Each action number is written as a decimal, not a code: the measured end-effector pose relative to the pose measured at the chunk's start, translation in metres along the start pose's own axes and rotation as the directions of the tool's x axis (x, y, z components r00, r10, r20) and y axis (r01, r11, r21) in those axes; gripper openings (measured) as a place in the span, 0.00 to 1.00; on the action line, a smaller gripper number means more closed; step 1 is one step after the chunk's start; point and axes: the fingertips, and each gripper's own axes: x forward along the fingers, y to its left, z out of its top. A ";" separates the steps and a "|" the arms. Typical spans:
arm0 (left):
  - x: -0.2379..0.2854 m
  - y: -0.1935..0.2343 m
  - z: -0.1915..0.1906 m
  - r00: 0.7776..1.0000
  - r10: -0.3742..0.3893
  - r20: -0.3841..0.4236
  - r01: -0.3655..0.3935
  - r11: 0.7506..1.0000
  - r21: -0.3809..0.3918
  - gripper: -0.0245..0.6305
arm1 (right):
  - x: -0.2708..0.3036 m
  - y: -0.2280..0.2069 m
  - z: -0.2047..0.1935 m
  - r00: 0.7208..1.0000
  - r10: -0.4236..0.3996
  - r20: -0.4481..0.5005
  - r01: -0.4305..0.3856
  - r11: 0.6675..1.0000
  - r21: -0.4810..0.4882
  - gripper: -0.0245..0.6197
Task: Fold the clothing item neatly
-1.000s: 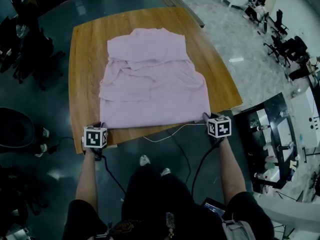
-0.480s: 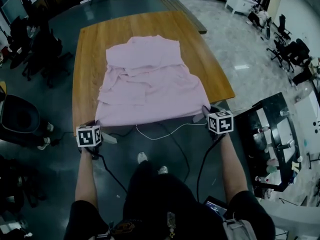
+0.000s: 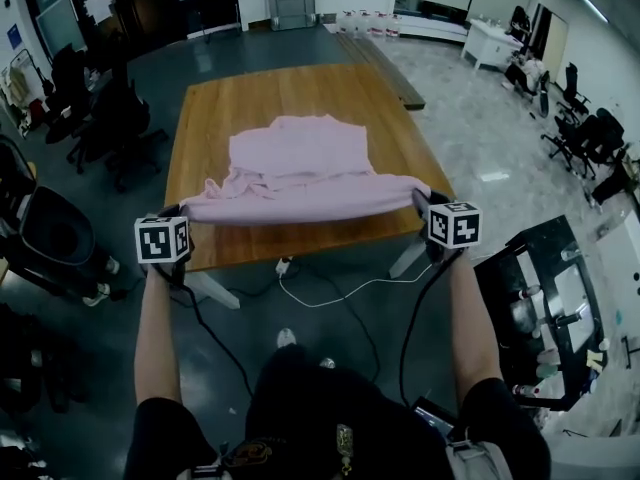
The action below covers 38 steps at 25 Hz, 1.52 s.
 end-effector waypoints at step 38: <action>0.308 0.075 0.160 0.984 -0.110 -0.141 0.126 0.985 0.115 0.08 | 0.275 -0.095 0.116 0.979 -0.111 -0.173 0.115 0.993 0.012 0.12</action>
